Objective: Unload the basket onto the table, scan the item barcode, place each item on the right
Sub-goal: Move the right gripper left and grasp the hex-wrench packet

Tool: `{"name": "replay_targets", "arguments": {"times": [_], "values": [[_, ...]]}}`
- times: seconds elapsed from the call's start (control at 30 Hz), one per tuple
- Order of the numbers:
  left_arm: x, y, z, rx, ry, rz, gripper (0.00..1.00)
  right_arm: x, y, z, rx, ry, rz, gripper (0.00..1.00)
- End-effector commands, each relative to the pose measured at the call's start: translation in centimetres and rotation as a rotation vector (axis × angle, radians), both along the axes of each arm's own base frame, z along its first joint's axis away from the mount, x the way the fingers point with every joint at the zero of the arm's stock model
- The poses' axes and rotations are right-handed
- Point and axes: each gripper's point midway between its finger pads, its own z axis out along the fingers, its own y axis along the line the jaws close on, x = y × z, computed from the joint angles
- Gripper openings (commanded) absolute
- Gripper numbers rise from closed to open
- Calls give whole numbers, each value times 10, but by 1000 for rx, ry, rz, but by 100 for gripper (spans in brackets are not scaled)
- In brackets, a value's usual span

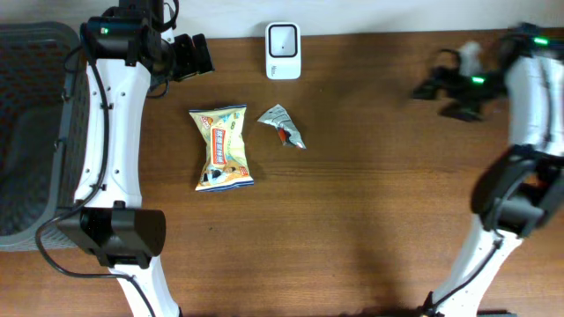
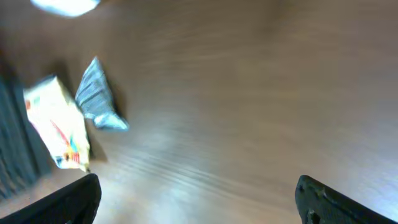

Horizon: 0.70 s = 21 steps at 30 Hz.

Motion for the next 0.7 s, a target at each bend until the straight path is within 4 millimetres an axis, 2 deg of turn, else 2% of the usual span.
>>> {"name": "replay_targets", "arguments": {"times": [0.0,0.1,0.2,0.27,0.37,0.5,0.67], "values": [[-1,5,4,6,-8,17,99,7,69,-18,-39,-29,192,99],[-1,5,4,6,-8,17,99,12,129,-24,-107,-91,328,99],[-1,5,4,6,-8,17,99,12,170,-31,-176,-135,419,99],[-1,5,4,6,-8,17,99,13,191,-37,-247,-164,465,99],[-1,5,4,6,-8,17,99,11,216,-43,-310,-193,506,99],[-1,5,4,6,-8,17,99,2,249,-54,-300,-185,537,99],[-1,5,4,6,-8,17,99,-6,271,-83,-300,-154,587,98]]}}
